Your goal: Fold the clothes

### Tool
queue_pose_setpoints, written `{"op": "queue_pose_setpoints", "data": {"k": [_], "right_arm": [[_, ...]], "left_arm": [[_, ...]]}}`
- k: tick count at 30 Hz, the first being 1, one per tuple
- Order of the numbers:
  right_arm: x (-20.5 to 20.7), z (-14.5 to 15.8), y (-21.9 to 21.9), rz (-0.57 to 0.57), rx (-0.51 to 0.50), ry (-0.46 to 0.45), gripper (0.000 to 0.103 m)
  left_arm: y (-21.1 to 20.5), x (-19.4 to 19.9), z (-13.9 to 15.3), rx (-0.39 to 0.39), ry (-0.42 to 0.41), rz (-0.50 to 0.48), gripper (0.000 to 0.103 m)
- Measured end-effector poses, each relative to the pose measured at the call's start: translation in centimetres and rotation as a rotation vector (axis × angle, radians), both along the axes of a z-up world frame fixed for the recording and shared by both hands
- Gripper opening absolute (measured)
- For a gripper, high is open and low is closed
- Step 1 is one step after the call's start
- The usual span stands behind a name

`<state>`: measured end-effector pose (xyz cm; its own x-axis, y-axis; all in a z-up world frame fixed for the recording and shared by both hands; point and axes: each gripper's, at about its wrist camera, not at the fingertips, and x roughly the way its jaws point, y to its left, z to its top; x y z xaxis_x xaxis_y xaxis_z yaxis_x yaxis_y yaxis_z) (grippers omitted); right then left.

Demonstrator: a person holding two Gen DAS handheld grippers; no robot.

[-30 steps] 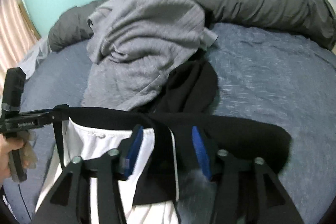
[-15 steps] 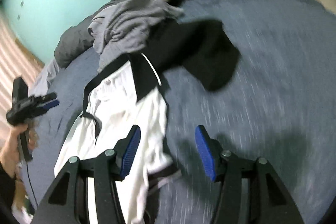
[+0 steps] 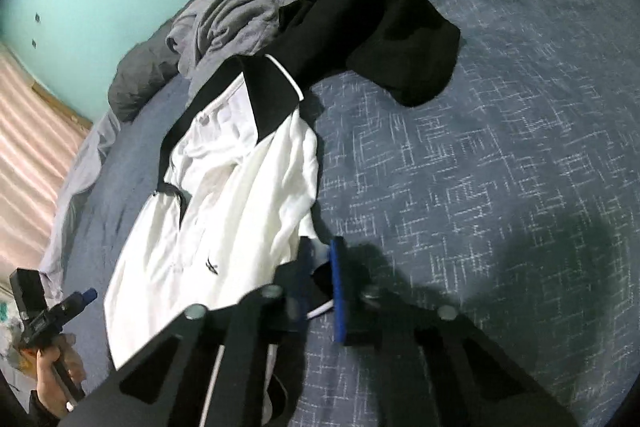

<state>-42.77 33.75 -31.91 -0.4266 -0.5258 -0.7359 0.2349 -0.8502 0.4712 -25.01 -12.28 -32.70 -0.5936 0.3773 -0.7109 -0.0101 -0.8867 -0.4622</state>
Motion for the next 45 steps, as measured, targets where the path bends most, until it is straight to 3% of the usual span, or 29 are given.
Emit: {"op": "queue_pose_setpoints", "data": {"k": [3,10,15,21,29,34,42,45], "right_arm": [[0.5,0.9,0.9,-0.031,-0.004,0.027,0.005],[0.5,4.9,4.8,-0.098,0.111,0.081,0.005],[-0.6,7.1,7.6,-0.170,0.283,0.073,0.005],[-1.8,6.6,9.8,-0.278,0.513,0.040,0.005],[-0.3,6.2,10.4,-0.368,0.454,0.076,0.009],[5.4,7.7,9.1,-0.382,0.276,0.167,0.034],[14.7,5.7,4.8,-0.289,0.007,0.144,0.034],[16.8,5.3,3.1,-0.250,-0.063,0.146,0.041]], "left_arm": [[-1.1,1.0,-0.8,0.017,0.003,0.025,0.072],[-2.2,1.2,-1.0,0.029,0.015,0.046,0.072],[-2.2,1.3,-0.3,0.022,0.036,0.048,0.072],[-1.9,1.5,0.3,-0.004,0.053,0.030,0.072],[-1.5,1.4,-0.2,0.000,0.039,0.017,0.072],[-0.9,1.2,-0.4,0.023,0.031,0.010,0.072],[0.7,0.6,-0.9,0.027,0.012,-0.001,0.072],[1.5,0.2,-1.2,0.017,0.001,-0.013,0.072]]}}
